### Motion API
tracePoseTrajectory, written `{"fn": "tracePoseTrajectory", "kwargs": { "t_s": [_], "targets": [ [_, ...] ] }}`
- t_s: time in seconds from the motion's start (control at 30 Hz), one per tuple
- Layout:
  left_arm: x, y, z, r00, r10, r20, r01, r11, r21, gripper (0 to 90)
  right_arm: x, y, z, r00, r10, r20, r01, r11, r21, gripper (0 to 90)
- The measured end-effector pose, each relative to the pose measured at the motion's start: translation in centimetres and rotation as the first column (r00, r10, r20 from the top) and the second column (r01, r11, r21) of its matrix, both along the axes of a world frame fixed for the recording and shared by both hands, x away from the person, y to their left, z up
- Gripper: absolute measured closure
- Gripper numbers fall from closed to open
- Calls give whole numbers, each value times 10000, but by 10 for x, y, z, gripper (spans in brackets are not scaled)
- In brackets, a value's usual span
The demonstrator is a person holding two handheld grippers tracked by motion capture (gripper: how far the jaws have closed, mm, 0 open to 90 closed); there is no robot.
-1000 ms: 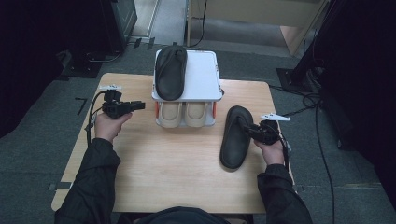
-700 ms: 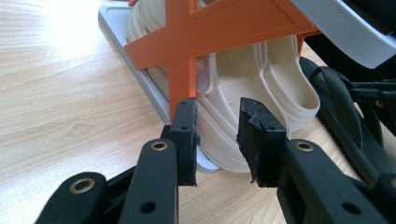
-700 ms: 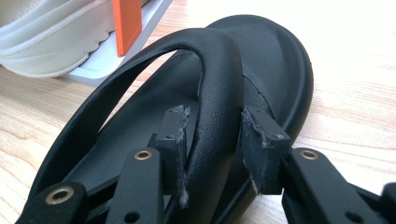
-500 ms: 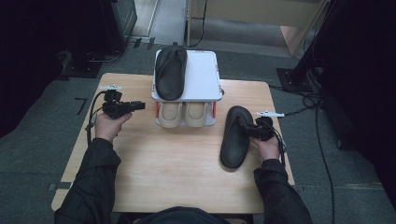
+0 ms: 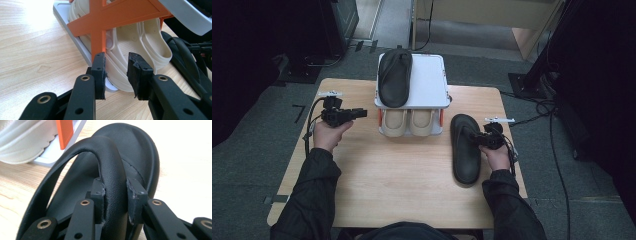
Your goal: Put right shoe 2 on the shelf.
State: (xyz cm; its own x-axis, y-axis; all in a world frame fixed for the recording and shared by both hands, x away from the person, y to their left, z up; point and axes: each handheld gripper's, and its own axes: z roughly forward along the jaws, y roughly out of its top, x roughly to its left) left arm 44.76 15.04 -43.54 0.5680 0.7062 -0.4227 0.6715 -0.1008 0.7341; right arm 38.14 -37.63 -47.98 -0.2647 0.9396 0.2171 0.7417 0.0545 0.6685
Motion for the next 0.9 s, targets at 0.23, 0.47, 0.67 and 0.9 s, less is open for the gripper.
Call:
{"fn": "tracePoseTrajectory", "kwargs": {
  "t_s": [0.23, 0.47, 0.67, 0.9],
  "targets": [
    [-1, 1, 1, 10000, -36, 4, 36, 10000, -41, 674, 5, 4, 17, 10000, -6, -7, 6, 10000, 68, 707],
    [-1, 2, 1, 10000, -24, 26, 24, 10000, -47, 664, 16, 3, 49, 9998, 39, 216, -38, 10000, -41, 707],
    [-2, 0, 1, 9999, -152, 24, 152, 9999, 62, 648, 24, 3, 85, 9983, 204, 541, -207, 9998, 42, 707],
    [-2, 0, 2, 9997, -221, 59, 221, 9998, 7, 625, 40, 5, 128, 9959, 329, 845, -330, 9995, -3, 707]
  ]
}}
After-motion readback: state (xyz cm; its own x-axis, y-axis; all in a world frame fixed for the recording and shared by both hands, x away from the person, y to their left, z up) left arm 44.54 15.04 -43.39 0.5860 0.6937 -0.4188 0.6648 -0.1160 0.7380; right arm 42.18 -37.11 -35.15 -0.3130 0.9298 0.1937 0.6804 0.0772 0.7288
